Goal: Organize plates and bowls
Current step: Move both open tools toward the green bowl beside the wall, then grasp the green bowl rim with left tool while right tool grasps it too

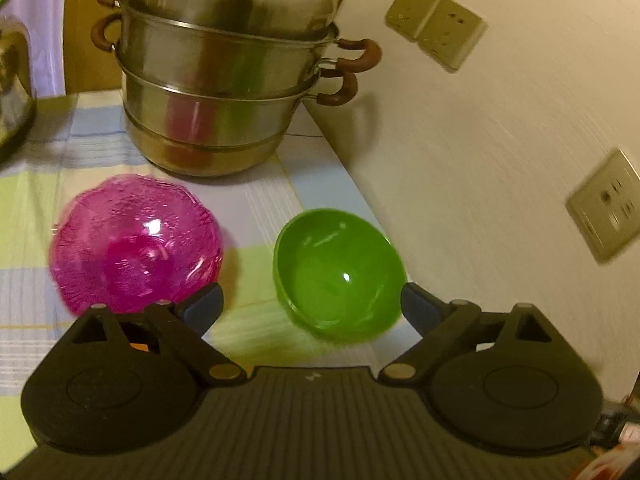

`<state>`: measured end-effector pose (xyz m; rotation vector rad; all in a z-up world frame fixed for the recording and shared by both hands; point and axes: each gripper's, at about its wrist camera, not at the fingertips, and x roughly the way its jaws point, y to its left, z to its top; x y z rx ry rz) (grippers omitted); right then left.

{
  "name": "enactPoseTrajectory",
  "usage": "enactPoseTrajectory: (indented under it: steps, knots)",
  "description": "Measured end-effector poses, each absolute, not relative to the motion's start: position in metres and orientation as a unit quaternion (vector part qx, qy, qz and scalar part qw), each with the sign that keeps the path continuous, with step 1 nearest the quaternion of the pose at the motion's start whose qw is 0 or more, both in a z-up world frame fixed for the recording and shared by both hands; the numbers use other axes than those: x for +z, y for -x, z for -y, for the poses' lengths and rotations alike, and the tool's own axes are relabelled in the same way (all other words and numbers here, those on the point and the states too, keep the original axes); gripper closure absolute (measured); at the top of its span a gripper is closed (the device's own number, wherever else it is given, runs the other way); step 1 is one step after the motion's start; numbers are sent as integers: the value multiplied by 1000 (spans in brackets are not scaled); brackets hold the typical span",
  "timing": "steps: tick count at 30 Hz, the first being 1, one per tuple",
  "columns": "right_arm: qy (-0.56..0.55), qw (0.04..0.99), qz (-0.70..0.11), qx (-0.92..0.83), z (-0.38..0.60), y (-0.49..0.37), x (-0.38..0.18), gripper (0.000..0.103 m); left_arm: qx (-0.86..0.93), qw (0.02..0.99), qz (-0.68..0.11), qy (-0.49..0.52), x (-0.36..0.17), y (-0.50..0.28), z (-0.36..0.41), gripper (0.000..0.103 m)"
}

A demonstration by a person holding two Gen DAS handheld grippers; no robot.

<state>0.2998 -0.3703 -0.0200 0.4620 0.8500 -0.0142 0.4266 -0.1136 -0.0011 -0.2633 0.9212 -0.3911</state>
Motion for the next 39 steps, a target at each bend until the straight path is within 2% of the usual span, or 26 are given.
enactPoseTrajectory:
  steps: [8, 10, 13, 19, 23, 29, 31, 33, 35, 39]
  knots:
    - [-234, 881, -410, -10, 374, -345, -37, 27, -189, 876, -439, 58, -19, -474, 139, 9]
    - [-241, 878, -413, -14, 375, -355, -41, 31, -193, 872, -448, 47, -25, -485, 142, 11]
    - [-248, 874, -418, -12, 376, -370, -47, 42, -203, 858, -470, 43, -39, -501, 144, 19]
    - [-237, 871, -431, -13, 375, -399, -57, 52, -210, 840, -500, 22, -61, -517, 153, 35]
    - [-228, 866, -445, -10, 373, -415, -66, 64, -216, 829, -515, 21, -70, -523, 159, 51]
    - [-216, 861, -460, -8, 370, -427, -76, 68, -215, 821, -528, 16, -80, -527, 165, 75]
    - [-214, 860, -464, -7, 369, -429, -78, 70, -213, 822, -528, 8, -81, -526, 168, 75]
    - [-212, 858, -468, -6, 368, -431, -81, 74, -208, 825, -526, -1, -81, -526, 169, 80]
    - [-212, 856, -472, -4, 367, -433, -84, 82, -203, 826, -526, -1, -81, -525, 168, 84]
    - [-217, 852, -477, -2, 365, -435, -88, 91, -200, 826, -528, 5, -81, -524, 167, 88]
